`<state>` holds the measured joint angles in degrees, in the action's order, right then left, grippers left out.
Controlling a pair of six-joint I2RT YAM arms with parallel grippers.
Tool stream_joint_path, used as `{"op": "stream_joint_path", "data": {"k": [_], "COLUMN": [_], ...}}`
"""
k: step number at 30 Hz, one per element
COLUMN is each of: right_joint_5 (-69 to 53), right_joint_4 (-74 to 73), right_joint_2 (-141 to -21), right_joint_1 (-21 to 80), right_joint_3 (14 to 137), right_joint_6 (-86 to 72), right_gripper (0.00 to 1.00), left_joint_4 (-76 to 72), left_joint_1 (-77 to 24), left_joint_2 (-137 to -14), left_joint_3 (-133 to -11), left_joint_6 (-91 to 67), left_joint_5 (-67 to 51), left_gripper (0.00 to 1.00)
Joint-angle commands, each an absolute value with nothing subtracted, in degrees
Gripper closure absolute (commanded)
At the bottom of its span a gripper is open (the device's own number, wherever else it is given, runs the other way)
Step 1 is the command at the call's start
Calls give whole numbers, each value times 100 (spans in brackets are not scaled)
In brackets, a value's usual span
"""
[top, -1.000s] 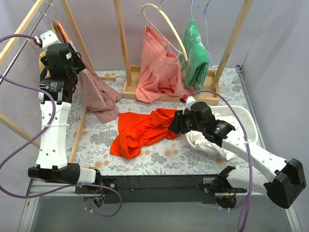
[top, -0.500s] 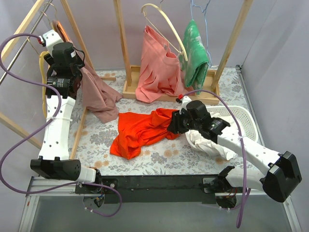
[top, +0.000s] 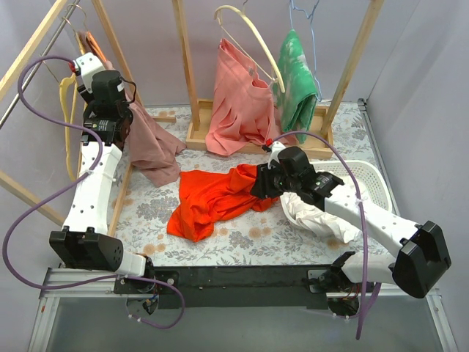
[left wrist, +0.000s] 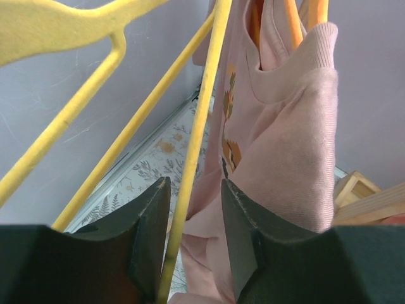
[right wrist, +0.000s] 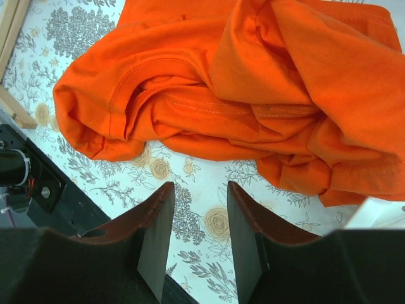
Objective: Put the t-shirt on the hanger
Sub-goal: Pick up the hanger from the clothesline.
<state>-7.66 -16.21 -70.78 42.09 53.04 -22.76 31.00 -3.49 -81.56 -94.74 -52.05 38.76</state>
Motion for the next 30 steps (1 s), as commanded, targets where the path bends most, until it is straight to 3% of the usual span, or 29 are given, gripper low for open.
{"op": "stream_joint_path", "data": {"k": [1, 15, 30], "right_joint_5": [-879, -791, -738], "right_joint_4": [-1591, -1591, -1591], "right_joint_2": [-7172, -7163, -7181], "right_joint_1": [4228, 4228, 4236], "right_joint_3": [5607, 5607, 5608], "right_joint_6": [-2338, -2391, -2347], "right_gripper": [55, 55, 55], "left_joint_4": [2698, 2742, 2760], "left_joint_1": [-316, -316, -369], "left_joint_2": [-7884, -7866, -7796], "left_joint_3": [-9351, -9475, -9606], "left_joint_6": [-5071, -5098, -5063], "left_joint_5": [4034, 3788, 3524], "left_gripper": [67, 98, 100]}}
